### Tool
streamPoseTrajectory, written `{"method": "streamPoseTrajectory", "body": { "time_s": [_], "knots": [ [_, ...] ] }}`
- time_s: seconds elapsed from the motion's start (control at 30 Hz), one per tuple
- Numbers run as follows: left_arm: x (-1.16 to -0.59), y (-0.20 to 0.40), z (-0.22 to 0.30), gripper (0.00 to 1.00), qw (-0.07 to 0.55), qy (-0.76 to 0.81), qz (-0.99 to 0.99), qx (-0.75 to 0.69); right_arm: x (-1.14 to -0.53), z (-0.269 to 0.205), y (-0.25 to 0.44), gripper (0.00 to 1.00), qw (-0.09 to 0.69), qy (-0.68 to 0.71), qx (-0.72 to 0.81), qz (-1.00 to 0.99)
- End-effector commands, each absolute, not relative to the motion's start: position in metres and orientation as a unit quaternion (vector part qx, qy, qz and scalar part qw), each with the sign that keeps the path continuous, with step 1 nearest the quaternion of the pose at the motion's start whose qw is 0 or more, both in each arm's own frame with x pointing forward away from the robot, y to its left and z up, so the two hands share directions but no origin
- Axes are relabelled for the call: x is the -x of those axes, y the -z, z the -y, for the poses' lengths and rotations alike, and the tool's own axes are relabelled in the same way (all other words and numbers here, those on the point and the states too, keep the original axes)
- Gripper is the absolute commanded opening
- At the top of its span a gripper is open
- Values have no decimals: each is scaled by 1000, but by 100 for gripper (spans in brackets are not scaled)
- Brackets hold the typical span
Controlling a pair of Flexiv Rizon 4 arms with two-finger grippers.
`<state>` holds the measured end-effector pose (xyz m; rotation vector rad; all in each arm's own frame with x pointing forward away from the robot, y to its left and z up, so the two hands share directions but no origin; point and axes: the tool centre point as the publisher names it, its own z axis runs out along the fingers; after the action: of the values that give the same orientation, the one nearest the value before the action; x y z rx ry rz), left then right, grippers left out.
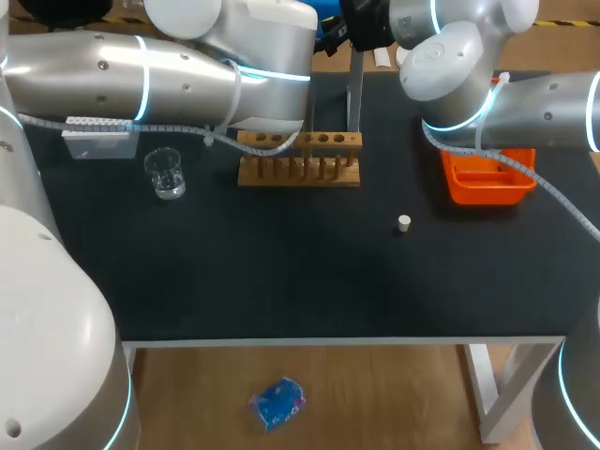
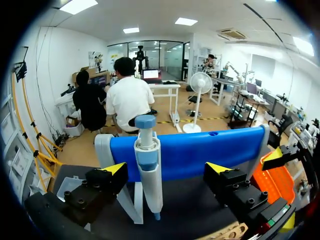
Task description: Invert the test tube, pick up the pipette, mount the tip to pipette, aspirate from beaker and dispense into the tube, eject the tip, return the pipette, and cap with the stopper.
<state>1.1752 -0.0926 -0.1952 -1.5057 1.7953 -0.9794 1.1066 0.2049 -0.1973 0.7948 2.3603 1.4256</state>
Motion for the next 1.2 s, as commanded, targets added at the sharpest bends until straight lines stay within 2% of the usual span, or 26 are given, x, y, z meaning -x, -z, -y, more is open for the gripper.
{"method": "streamPoseTrajectory", "body": {
  "time_s": [0.03, 0.3, 0.87, 0.97, 1.2],
  "knots": [
    [-1150, 190, 83, 100, 282, 399, -684, 542, -1107, -205, 197, 100, 135, -492, -274, -815],
    [-1117, 178, 88, 100, 244, 439, -736, 453, -1087, -196, 177, 100, 117, -530, -212, -812],
    [-1057, 162, 108, 100, 98, 479, -842, 228, -1019, -149, 166, 100, 113, -552, -126, -817],
    [-1049, 161, 111, 100, 85, 475, -851, 207, -1009, -139, 167, 100, 114, -551, -120, -818],
    [-1043, 161, 115, 100, 101, 453, -863, 202, -1006, -136, 167, 100, 113, -550, -118, -819]
  ]
}}
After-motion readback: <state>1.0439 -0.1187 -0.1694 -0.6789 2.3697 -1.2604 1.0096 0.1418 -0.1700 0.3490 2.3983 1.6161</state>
